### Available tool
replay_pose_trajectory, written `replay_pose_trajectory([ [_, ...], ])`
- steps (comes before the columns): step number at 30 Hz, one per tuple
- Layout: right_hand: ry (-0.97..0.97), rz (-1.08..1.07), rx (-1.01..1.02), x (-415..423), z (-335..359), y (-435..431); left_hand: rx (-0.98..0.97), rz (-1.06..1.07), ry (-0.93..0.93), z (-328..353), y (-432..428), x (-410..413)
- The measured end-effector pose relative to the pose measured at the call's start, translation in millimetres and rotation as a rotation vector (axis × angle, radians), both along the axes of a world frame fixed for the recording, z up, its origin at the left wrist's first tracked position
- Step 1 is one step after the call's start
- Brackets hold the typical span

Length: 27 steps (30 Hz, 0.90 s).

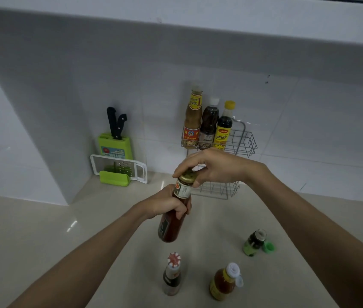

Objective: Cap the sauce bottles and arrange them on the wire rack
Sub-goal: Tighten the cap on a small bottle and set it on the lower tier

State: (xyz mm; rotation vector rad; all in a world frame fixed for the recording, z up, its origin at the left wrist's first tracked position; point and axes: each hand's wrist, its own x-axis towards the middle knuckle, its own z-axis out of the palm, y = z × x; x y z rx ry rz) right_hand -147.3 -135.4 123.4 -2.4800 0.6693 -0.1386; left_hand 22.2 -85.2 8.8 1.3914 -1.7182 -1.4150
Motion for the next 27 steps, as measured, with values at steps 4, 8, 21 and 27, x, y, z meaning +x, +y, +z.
replay_pose_trajectory([
  [4, 0.024, -0.053, -0.036, 2, -5, 0, 0.006, 0.033, 0.004, -5, 3, -2],
  [8, 0.003, -0.080, -0.017, -1, -17, 5, 0.010, 0.010, -0.017, -10, 5, 1],
  [21, 0.088, -0.509, -0.738, 28, -47, 27, -0.147, 0.468, -0.071, -7, 3, -24],
  [27, 0.037, -0.133, -0.741, 13, -42, 22, -0.063, 0.018, -0.012, 5, 0, -1],
])
